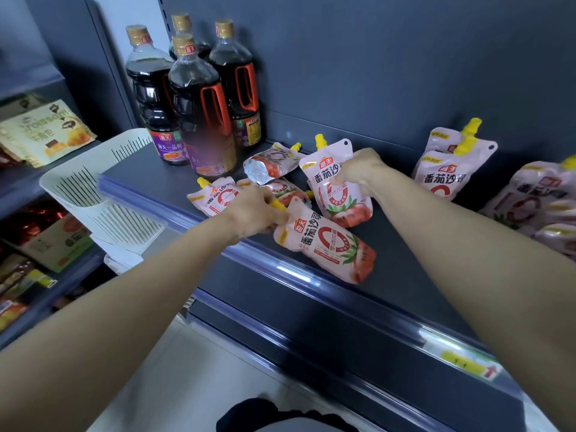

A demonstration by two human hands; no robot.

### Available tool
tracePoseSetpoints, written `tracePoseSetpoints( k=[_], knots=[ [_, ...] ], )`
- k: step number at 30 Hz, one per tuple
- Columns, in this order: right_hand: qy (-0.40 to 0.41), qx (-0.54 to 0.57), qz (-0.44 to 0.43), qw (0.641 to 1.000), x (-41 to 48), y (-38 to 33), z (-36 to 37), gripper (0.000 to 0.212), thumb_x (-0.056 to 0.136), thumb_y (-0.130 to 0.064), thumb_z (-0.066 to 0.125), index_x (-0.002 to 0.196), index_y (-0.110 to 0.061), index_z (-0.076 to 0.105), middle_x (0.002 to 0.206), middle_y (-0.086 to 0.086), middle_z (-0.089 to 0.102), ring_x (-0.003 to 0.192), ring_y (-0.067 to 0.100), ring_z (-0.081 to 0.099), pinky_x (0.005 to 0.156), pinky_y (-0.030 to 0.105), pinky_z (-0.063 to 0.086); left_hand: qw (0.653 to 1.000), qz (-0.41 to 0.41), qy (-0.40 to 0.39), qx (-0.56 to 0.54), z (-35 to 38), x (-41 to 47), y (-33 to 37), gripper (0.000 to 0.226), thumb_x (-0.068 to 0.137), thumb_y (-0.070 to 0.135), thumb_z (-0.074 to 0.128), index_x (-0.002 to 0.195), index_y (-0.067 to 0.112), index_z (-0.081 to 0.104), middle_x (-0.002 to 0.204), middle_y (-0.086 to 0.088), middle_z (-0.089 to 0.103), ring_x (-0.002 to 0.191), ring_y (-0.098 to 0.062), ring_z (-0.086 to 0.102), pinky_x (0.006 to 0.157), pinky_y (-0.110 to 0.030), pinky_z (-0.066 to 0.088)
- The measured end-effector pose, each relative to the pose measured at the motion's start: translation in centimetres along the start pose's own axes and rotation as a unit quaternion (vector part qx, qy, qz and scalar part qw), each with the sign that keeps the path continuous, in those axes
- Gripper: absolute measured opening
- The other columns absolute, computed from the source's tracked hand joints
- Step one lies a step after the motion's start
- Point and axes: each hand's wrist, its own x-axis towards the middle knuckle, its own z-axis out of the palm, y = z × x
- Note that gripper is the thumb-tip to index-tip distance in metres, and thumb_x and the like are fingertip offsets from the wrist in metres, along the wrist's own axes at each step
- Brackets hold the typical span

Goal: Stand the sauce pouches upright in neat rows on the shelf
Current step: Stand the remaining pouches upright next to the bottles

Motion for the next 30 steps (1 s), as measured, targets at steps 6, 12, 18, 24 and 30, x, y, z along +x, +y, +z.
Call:
tracePoseSetpoints(
  k=[6, 12, 18, 24, 30],
  knots=[
    [-0.013, 0.138, -0.022, 0.990, -1.7, 0.7, -1.7, 0.041, 0.072, 0.005, 0.076, 0.111, -0.004, 0.066, 0.110, 0.016, 0.071, 0.093, 0.032, 0.070, 0.086, 0.047, 0.057, 0.993, 0.040, 0.078, -0.080, 0.3, -0.5, 1.7, 0.025, 0.087, 0.015, 0.060, 0.069, 0.015, 0.044, 0.058, -0.004, 0.049, 0.021, -0.002, 0.038, 0.027, -0.008, 0.025],
    [-0.006, 0.111, -0.089, 0.990, -3.8, 1.0, -3.6, 0.024, 0.075, -0.007, 0.075, 0.097, -0.015, 0.068, 0.086, 0.005, 0.071, 0.068, 0.017, 0.067, 0.053, 0.024, 0.051, 0.985, 0.119, 0.106, -0.062, 1.0, 0.5, 2.8, 0.019, 0.084, 0.009, 0.064, 0.073, 0.019, 0.052, 0.070, 0.001, 0.061, 0.058, -0.012, 0.056, 0.040, -0.014, 0.045],
    [0.012, -0.066, -0.146, 0.987, -5.5, 2.0, -7.1, 0.012, 0.079, -0.013, 0.075, 0.088, -0.008, 0.069, 0.071, 0.002, 0.059, 0.071, 0.016, 0.052, 0.054, 0.021, 0.041, 0.989, 0.140, 0.031, -0.029, 1.6, 1.7, 3.8, 0.010, 0.078, -0.006, 0.065, 0.085, 0.001, 0.068, 0.077, -0.008, 0.067, 0.073, -0.020, 0.059, 0.079, -0.043, 0.055],
    [0.045, -0.301, -0.156, 0.940, -6.0, 3.5, -10.7, 0.018, 0.079, -0.019, 0.075, 0.076, -0.007, 0.062, 0.075, 0.005, 0.053, 0.083, 0.024, 0.052, 0.075, 0.031, 0.041, 0.981, 0.192, -0.006, -0.020, 4.2, 1.9, 6.0, 0.021, 0.076, -0.002, 0.069, 0.067, 0.016, 0.066, 0.049, 0.012, 0.064, 0.039, 0.007, 0.052, 0.045, -0.010, 0.043],
    [0.100, -0.365, -0.103, 0.920, -6.8, 5.7, -14.5, 0.025, 0.083, -0.020, 0.070, 0.097, 0.000, 0.069, 0.090, 0.008, 0.053, 0.088, 0.022, 0.046, 0.075, 0.027, 0.037, 0.969, 0.243, -0.052, 0.000, 6.9, 1.6, 7.7, 0.017, 0.074, -0.001, 0.073, 0.066, 0.012, 0.065, 0.057, 0.010, 0.060, 0.042, 0.008, 0.049, 0.045, -0.005, 0.039]
  ],
)
